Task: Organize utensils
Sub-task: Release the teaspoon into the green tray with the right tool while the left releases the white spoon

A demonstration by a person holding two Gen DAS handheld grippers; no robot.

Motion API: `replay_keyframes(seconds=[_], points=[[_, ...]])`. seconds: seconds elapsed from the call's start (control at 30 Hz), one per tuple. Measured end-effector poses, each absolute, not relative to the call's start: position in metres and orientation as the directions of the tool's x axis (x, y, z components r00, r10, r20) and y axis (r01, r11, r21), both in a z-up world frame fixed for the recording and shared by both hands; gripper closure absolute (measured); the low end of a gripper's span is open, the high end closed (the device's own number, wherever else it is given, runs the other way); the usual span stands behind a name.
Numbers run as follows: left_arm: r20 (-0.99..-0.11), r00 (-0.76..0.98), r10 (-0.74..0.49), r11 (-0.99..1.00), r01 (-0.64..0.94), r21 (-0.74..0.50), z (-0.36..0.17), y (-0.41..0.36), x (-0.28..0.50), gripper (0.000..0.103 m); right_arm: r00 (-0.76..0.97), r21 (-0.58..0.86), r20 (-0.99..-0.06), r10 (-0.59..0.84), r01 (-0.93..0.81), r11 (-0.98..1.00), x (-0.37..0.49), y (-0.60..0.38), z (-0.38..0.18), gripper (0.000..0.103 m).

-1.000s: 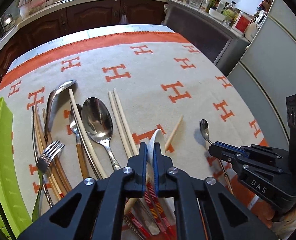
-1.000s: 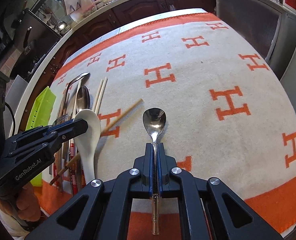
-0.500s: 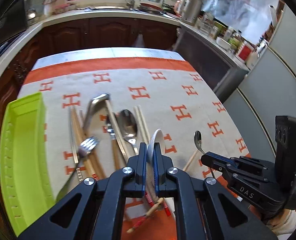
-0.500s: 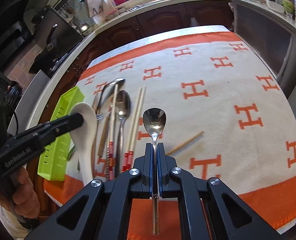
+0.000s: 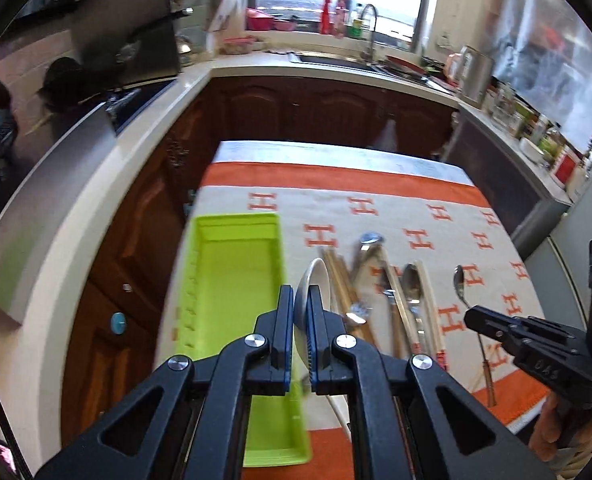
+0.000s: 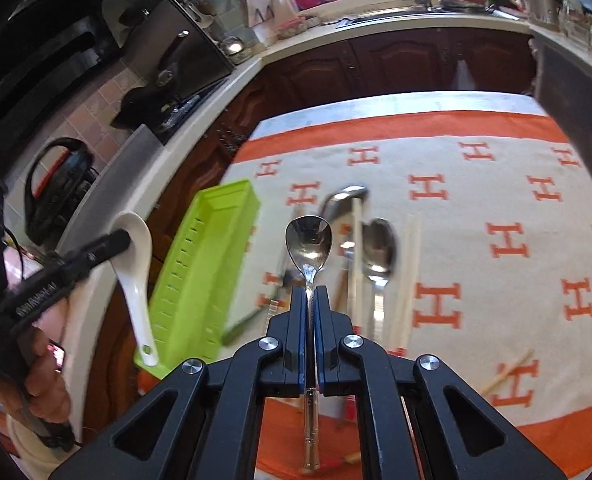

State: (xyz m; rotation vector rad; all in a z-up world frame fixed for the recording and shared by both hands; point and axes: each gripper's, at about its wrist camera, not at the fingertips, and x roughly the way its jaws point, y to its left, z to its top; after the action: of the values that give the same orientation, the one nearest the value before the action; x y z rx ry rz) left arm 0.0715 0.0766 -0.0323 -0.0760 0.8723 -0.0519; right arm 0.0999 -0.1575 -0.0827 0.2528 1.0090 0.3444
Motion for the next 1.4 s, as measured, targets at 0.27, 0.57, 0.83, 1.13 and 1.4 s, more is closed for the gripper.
replay_keyframes(seconds=[0.27,0.57,0.83,1.13,1.4], points=[[-0.803,0.593,0.054,0.998,-0.066,0.018,-0.061,0.116,0.083,0.099,0.438,0.447,-0.733,0.520,-0.264,0.854,0.121,-0.076,-0.061,0.099],[-0.846,0.529,0.068,0.996,-0.082,0.029,-0.096,0.137,0.099,0.099,0.358,0.501,-0.740,0.570,-0.273,0.822,0.158,-0.014,-0.081,0.099],[-0.870,0.484,0.092,0.995,-0.074,0.064,-0.127,0.138,0.116,0.099,0.301,0.519,-0.769,0.564,-0.223,0.825,0.186,0.012,-0.125,0.099],[-0.874,0.475,0.101,0.995,-0.056,0.084,-0.141,0.128,0.116,0.097,0.243,0.482,-0.812,0.530,-0.232,0.845,0.193,0.034,-0.165,0.099],[-0.863,0.496,0.094,0.995,-0.084,0.060,-0.126,0.131,0.104,0.061,0.240,0.458,-0.825,0.512,-0.249,0.854,0.187,0.034,-0.166,0.097]])
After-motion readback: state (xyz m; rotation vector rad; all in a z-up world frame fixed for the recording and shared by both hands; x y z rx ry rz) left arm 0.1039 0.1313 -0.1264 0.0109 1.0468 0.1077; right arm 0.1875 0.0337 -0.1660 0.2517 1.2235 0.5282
